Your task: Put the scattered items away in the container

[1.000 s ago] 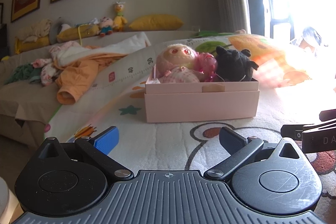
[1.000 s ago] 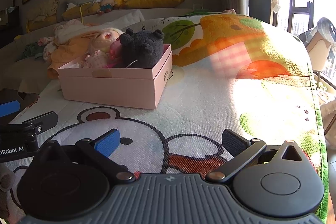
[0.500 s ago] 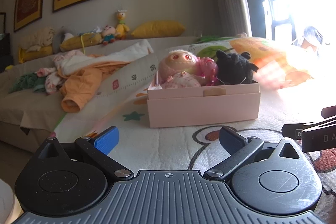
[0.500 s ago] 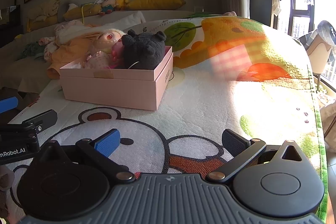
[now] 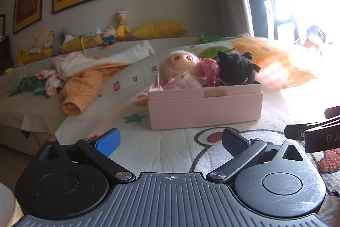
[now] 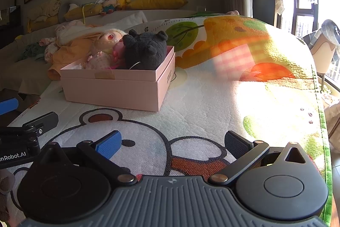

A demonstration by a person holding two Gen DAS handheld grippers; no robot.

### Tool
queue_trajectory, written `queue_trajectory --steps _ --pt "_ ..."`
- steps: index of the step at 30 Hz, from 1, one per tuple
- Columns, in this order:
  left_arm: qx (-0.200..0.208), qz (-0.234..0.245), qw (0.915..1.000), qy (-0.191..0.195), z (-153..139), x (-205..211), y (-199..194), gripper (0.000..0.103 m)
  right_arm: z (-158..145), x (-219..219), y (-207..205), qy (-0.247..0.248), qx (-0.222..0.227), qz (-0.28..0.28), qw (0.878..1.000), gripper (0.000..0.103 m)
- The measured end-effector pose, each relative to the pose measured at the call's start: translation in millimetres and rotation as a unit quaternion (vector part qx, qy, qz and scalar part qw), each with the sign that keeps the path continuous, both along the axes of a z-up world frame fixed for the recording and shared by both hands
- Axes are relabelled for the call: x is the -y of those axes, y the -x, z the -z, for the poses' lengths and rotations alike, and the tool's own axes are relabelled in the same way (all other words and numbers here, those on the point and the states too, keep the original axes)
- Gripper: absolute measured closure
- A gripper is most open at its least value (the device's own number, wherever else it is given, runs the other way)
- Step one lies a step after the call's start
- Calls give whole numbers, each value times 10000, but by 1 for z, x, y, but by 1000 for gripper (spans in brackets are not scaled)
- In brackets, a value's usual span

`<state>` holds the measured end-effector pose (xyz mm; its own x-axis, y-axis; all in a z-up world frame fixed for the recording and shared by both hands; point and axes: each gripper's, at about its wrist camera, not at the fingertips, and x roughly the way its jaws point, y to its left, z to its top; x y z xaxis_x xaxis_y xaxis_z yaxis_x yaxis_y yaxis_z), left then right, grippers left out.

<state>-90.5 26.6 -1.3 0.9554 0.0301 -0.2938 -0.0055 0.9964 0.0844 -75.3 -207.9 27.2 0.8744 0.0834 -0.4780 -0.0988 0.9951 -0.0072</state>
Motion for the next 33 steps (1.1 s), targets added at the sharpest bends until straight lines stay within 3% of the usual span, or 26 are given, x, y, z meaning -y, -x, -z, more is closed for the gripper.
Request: queue_trajectory --steps 26,33 --pt "-10 -6 10000 -1 0 0 0 0 5 -1 0 -61 -134 -29 9999 0" --pt "-321 -8 9995 -50 -2 1 -9 0 7 -5 -7 35 -429 -92 9990 0"
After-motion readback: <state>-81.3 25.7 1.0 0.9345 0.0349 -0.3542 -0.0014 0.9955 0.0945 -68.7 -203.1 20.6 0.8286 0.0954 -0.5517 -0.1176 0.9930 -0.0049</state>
